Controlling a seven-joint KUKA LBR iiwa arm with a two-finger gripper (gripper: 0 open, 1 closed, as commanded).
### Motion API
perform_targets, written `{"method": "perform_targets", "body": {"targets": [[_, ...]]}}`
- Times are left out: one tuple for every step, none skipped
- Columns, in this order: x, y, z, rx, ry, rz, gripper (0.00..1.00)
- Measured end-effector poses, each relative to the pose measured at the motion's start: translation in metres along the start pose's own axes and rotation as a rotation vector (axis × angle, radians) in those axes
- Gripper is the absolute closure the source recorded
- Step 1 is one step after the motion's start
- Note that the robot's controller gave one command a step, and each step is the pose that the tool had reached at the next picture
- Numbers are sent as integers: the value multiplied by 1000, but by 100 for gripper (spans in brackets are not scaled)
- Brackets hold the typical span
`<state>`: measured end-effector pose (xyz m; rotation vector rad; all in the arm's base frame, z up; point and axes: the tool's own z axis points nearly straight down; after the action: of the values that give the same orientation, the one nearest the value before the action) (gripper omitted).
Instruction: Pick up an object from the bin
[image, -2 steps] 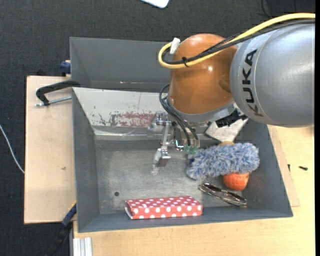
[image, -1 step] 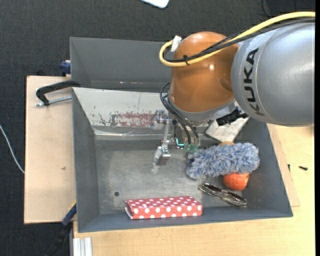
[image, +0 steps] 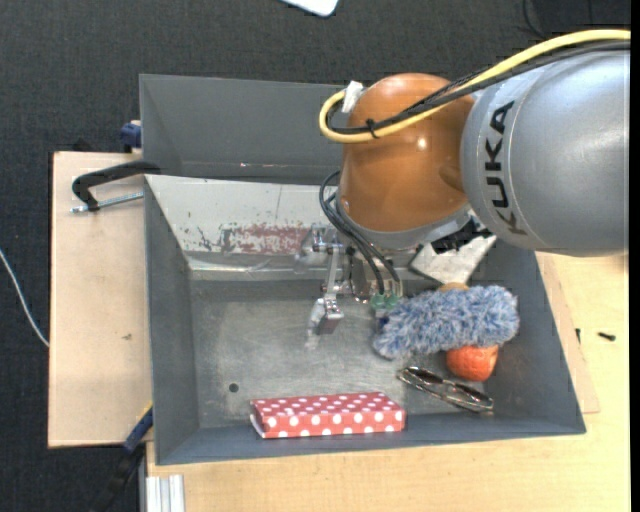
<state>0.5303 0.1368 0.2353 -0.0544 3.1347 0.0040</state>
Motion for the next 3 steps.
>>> {"method": "perform_targets", "body": {"targets": [[17,-35,59,1,7,-221,0],[29,-50,77,1,8,-368,0],[29,-50,80,1,3,-371,0]]}}
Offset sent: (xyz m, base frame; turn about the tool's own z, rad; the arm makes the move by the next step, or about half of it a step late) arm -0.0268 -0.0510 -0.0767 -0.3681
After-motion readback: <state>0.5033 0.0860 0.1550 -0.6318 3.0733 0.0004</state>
